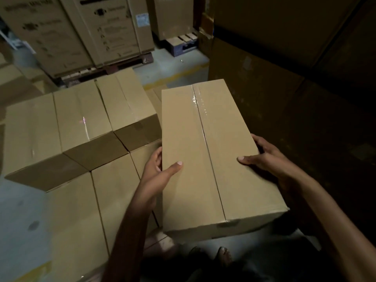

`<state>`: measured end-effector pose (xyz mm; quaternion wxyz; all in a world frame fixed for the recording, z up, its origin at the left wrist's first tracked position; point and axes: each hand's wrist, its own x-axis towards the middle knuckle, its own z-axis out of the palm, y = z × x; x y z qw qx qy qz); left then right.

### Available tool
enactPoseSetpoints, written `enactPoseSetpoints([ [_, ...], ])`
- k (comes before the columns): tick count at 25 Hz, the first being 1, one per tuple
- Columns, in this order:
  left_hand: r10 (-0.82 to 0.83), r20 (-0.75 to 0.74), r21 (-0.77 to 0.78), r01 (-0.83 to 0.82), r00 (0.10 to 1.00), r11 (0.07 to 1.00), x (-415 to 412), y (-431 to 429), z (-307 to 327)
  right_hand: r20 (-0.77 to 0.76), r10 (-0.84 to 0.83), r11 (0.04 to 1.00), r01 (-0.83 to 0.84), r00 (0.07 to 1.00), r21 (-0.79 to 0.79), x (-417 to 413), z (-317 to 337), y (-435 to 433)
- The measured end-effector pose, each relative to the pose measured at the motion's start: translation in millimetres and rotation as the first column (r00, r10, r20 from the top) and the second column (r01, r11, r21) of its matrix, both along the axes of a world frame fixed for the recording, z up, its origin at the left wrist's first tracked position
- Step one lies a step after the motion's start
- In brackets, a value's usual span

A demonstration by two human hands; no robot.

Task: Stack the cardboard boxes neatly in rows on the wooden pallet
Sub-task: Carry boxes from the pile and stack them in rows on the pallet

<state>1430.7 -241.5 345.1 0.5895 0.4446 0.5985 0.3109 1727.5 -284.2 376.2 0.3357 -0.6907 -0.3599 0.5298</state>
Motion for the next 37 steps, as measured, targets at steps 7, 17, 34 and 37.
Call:
enactPoseSetpoints([
  [7, 0.072, -0.014, 0.026, -0.072, 0.997, 0.997, 65.5, 48.1, 11.5, 0.006, 0.054, 0.998, -0.054, 0.999, 0.038, 67.0, 6.9, 64.1],
  [17, 0.285, -0.026, 0.145, -0.279, 0.958, 0.949, 146.6, 117.3, 27.0, -0.037, 0.247, 0.957, -0.237, 0.968, 0.165, 134.6, 22.5, 177.5],
  [34, 0.229, -0.049, 0.095, -0.224, 0.972, 0.97, 151.4, 267.0, -4.2, -0.044, 0.218, 0.96, -0.206, 0.975, 0.189, 150.2, -31.6, 326.9],
  [37, 0.254, -0.109, 0.072, -0.247, 0.961, 0.966, 141.8, 337.0, -30.1, -0.048, 0.273, 0.951, -0.262, 0.961, 0.165, 139.5, -57.4, 409.3],
])
